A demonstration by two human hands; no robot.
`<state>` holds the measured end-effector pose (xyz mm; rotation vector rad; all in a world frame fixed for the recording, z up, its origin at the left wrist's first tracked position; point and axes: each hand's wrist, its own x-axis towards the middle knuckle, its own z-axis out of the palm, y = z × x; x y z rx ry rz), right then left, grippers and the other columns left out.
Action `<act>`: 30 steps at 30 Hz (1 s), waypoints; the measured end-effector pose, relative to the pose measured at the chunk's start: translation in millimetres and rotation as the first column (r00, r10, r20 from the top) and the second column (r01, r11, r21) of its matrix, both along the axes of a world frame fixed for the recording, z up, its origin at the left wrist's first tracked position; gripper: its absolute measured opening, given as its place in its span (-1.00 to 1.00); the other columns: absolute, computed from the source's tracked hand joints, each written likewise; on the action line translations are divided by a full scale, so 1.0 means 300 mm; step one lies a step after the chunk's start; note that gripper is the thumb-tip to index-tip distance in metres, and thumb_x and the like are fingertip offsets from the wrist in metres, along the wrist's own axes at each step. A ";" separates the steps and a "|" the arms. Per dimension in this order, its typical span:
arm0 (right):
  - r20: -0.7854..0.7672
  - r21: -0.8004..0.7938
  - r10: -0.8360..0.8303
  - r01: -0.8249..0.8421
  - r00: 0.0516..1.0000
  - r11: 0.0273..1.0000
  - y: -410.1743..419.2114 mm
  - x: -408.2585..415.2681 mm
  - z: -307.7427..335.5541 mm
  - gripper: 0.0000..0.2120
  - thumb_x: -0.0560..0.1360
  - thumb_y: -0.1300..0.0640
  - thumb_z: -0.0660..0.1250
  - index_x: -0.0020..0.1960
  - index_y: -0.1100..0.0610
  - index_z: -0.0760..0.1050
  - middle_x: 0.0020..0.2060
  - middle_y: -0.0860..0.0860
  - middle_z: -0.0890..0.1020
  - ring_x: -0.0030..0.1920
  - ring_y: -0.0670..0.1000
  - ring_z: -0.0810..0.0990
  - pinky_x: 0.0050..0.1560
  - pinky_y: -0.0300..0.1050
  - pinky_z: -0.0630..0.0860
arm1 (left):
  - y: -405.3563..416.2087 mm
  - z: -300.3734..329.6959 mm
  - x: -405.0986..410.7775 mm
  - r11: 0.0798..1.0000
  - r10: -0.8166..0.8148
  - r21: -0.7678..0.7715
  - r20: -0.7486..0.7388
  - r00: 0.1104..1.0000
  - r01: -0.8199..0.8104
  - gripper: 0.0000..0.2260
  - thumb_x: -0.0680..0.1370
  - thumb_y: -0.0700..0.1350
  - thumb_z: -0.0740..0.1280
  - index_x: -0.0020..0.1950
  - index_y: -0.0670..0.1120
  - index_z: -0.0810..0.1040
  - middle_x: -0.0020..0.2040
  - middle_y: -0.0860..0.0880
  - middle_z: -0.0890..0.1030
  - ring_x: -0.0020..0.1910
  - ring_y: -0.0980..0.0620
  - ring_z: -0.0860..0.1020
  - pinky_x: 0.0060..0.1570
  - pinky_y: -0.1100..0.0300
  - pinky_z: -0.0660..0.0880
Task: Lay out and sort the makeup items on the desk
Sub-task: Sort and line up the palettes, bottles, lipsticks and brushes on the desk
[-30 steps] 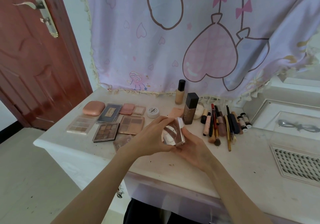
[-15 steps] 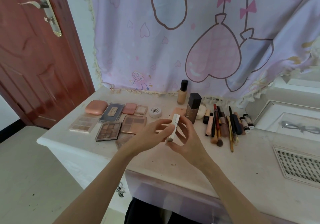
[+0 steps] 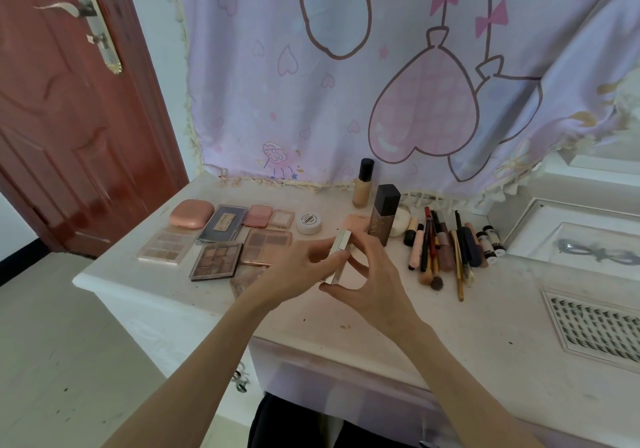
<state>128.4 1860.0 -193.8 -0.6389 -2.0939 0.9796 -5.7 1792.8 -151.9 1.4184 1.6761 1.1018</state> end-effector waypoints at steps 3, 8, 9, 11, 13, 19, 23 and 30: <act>-0.006 0.023 -0.002 0.002 1.000 1.000 -0.007 -0.001 -0.004 -0.25 0.27 0.15 0.57 0.34 0.03 0.26 0.17 -0.16 0.37 0.19 -0.42 0.34 0.19 -0.44 0.38 | -0.018 0.012 -0.020 0.995 -0.085 -0.041 0.085 0.993 0.089 -0.78 0.60 -0.03 0.22 0.16 -0.03 0.59 -0.45 0.25 0.51 -0.39 0.30 0.47 -0.21 0.39 0.44; -0.056 0.025 0.015 -0.013 0.998 1.000 -0.016 -0.024 -0.024 -0.27 0.27 0.16 0.57 0.30 0.00 0.24 0.17 -0.23 0.34 0.20 -0.37 0.36 0.18 -0.42 0.41 | -0.031 0.011 -0.063 0.988 -0.141 -0.057 0.087 0.986 0.146 -0.76 0.56 0.08 0.24 0.14 0.09 0.60 -0.14 -0.05 0.62 -0.17 0.13 0.54 -0.01 0.25 0.53; -0.077 0.010 0.025 -0.024 0.997 1.000 -0.018 -0.027 -0.026 -0.27 0.27 0.18 0.57 0.29 0.01 0.24 0.18 -0.19 0.36 0.21 -0.35 0.37 0.19 -0.41 0.41 | -0.033 0.009 -0.072 0.987 -0.144 -0.061 0.090 0.985 0.150 -0.77 0.55 0.08 0.24 0.13 0.11 0.60 -0.10 -0.10 0.61 -0.15 0.11 0.53 0.01 0.23 0.53; -0.125 -0.053 0.049 -0.056 0.991 0.997 -0.021 -0.037 -0.026 -0.28 0.27 0.23 0.57 0.29 0.00 0.25 0.21 -0.12 0.39 0.23 -0.30 0.39 0.19 -0.40 0.40 | -0.034 0.011 -0.077 0.987 -0.145 -0.052 0.086 0.986 0.150 -0.78 0.57 0.04 0.23 0.15 0.11 0.59 -0.09 0.02 0.63 -0.12 0.15 0.56 -0.02 0.28 0.51; -0.175 -0.180 0.075 -0.107 0.982 0.978 -0.028 -0.052 -0.016 -0.29 0.30 0.29 0.54 0.29 -0.04 0.26 0.26 -0.09 0.41 0.28 -0.24 0.39 0.21 -0.35 0.42 | -0.026 0.023 -0.071 0.991 -0.127 -0.028 0.068 0.990 0.129 -0.78 0.58 -0.01 0.24 0.19 0.10 0.56 -0.04 0.14 0.65 -0.04 0.17 0.60 -0.01 0.29 0.51; -0.471 -0.696 0.167 -0.481 0.866 0.533 -0.007 -0.035 0.018 -0.46 0.52 0.39 0.23 0.42 0.01 0.28 0.34 0.02 0.47 0.33 0.08 0.46 0.32 0.00 0.42 | 0.009 0.025 -0.089 1.000 0.028 0.017 -0.197 0.980 -0.025 -0.56 0.50 -0.01 0.36 0.37 0.03 0.40 0.03 0.11 0.55 -0.14 0.16 0.56 -0.17 0.47 0.44; -0.502 -0.856 -0.109 -0.474 0.858 0.207 0.020 -0.026 0.043 -0.64 0.56 0.07 0.19 0.26 0.25 0.47 0.13 0.21 0.59 0.12 0.18 0.60 0.20 0.07 0.51 | 0.017 0.031 -0.079 0.999 -0.001 0.040 -0.455 0.890 0.022 -0.44 0.45 0.01 0.41 0.42 0.02 0.32 0.15 0.13 0.42 -0.12 0.21 0.47 -0.15 0.54 0.34; -0.550 -0.833 -0.135 -0.531 0.824 0.157 -0.004 -0.031 0.044 -0.54 0.51 -0.09 0.21 0.25 0.20 0.51 0.18 0.22 0.56 0.11 0.16 0.59 0.19 0.06 0.52 | 0.033 0.065 -0.053 0.992 -0.110 -0.012 -0.601 0.791 0.129 -0.45 0.44 0.07 0.41 0.40 0.07 0.34 0.34 0.12 0.36 0.26 0.10 0.31 0.17 0.28 0.23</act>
